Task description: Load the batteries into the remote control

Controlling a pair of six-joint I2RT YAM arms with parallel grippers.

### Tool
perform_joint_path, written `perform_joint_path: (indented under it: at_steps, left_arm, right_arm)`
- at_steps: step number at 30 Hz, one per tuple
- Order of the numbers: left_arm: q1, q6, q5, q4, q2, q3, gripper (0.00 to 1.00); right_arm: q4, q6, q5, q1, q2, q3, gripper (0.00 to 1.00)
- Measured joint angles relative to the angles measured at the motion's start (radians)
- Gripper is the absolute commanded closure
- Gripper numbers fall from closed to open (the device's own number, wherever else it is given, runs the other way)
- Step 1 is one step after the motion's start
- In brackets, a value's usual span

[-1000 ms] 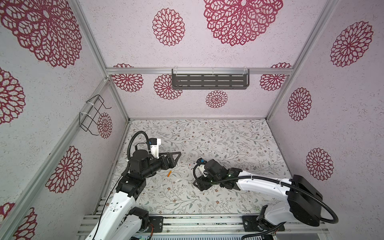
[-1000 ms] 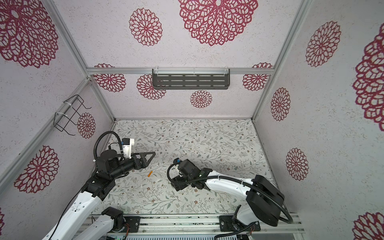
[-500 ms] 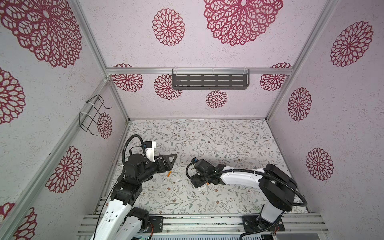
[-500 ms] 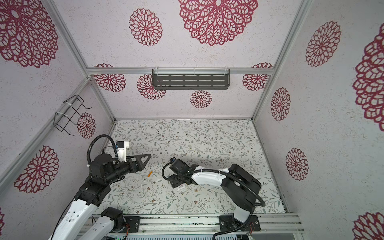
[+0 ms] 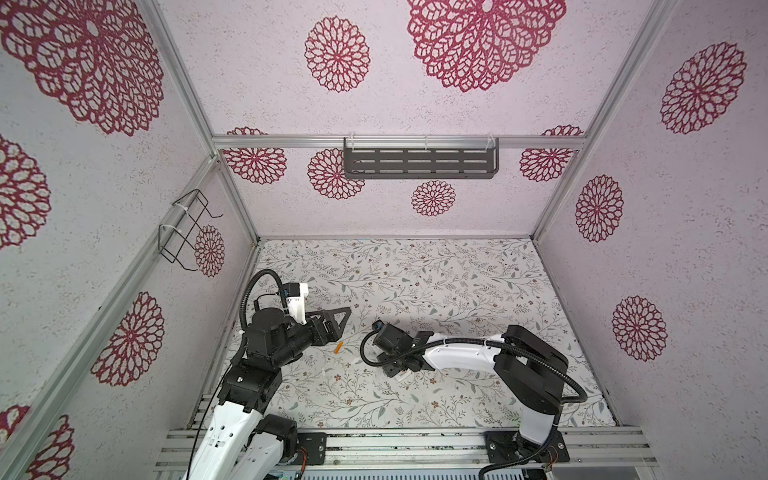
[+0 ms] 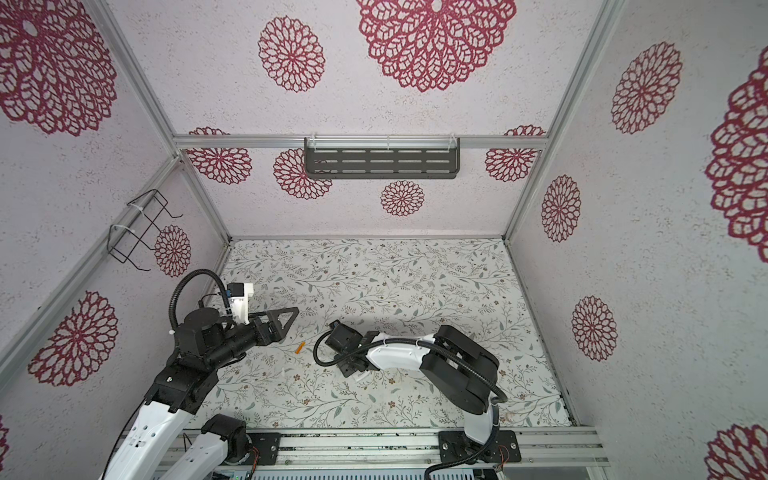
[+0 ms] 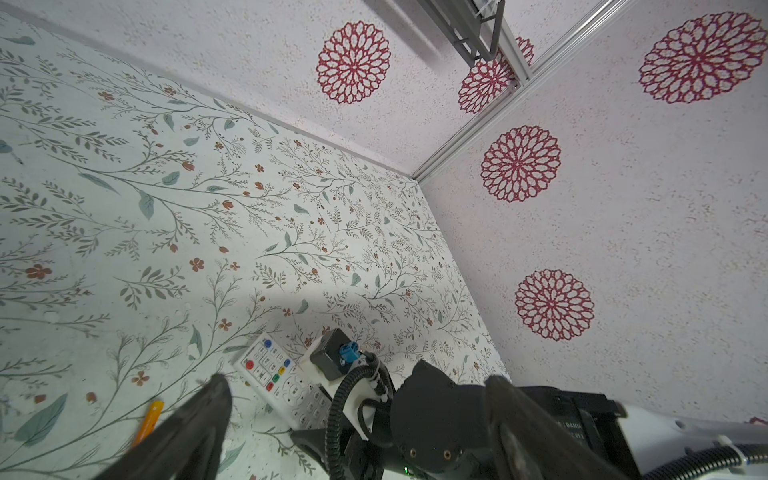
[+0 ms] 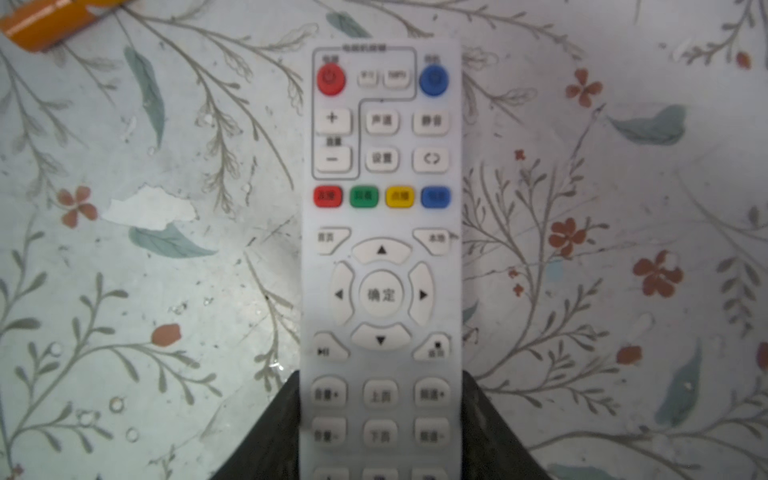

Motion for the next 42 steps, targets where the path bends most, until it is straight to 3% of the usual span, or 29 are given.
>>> perform_joint_path:
  at_steps: [6, 13, 26, 28, 33, 38, 42]
  left_arm:
    - [0.006, -0.003, 0.014, 0.013, 0.018, 0.000, 0.03]
    - [0.008, -0.015, 0.047, 0.048, 0.016, -0.003, 0.03]
    - [0.008, -0.067, 0.217, 0.219, -0.023, -0.042, 0.03]
    - [0.007, -0.075, 0.247, 0.245, -0.022, -0.043, 0.03]
    - [-0.064, -0.075, 0.351, 0.346, 0.039, -0.034, 0.03]
    - [-0.080, -0.077, 0.391, 0.402, 0.087, -0.034, 0.03]
    - [-0.101, -0.081, 0.416, 0.456, 0.120, -0.028, 0.03]
  right_arm:
    - [-0.011, 0.002, 0.002, 0.017, 0.001, 0.010, 0.62]
    - [0.012, 0.001, -0.107, -0.014, -0.122, -0.051, 0.62]
    - [0.150, 0.003, -0.457, -0.185, -0.426, -0.124, 0.63]
    - [0.159, 0.009, -0.551, -0.228, -0.487, -0.142, 0.64]
    - [0.377, 0.146, -0.835, -0.386, -0.695, -0.225, 0.65]
    - [0.548, 0.237, -0.979, -0.390, -0.741, -0.225, 0.66]
    - [0.587, 0.274, -1.026, -0.388, -0.735, -0.241, 0.66]
